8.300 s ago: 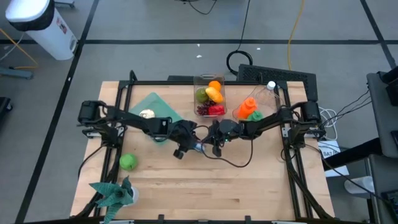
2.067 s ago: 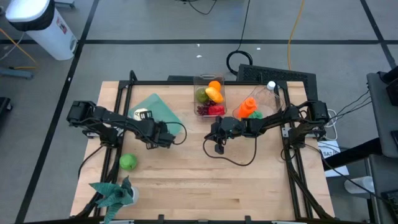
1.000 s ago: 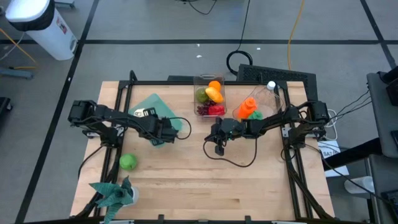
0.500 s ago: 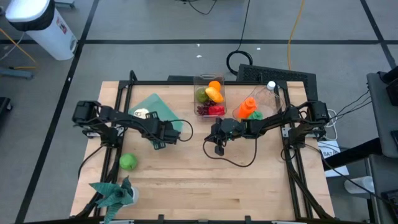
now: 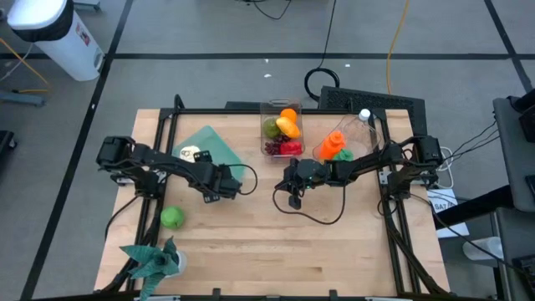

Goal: Pick & Place Food Item
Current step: Put the blue pink tuna can into the green bin

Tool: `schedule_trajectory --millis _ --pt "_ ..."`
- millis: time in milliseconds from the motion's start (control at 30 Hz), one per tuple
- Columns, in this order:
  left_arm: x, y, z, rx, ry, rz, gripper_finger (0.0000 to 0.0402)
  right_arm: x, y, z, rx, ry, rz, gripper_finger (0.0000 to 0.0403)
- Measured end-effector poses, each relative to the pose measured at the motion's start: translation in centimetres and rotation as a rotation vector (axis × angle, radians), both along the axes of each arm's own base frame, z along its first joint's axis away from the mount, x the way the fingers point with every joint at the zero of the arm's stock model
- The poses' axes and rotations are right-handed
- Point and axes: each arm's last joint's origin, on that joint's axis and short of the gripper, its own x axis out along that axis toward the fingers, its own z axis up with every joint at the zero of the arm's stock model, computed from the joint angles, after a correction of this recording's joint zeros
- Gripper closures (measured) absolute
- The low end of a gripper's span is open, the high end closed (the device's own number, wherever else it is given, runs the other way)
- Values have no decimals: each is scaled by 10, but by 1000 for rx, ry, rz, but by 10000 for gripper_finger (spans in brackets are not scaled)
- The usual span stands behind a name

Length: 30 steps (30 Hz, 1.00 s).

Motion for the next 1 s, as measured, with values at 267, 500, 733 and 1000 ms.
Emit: schedule_trajectory --millis 267,500,733,1000 --pt "12 -13 32 1 -26 -31 35 0 0 0 -1 0 0 403" --pt "15 -24 56 31 -38 -135 63 0 0 0 0 2 1 403" --pt "1 -21 80 -33 -100 -220 186 0 0 -1 1 9 3 403" --pt "-25 -1 118 -252 -328 -174 388 0 0 -1 1 9 4 403"
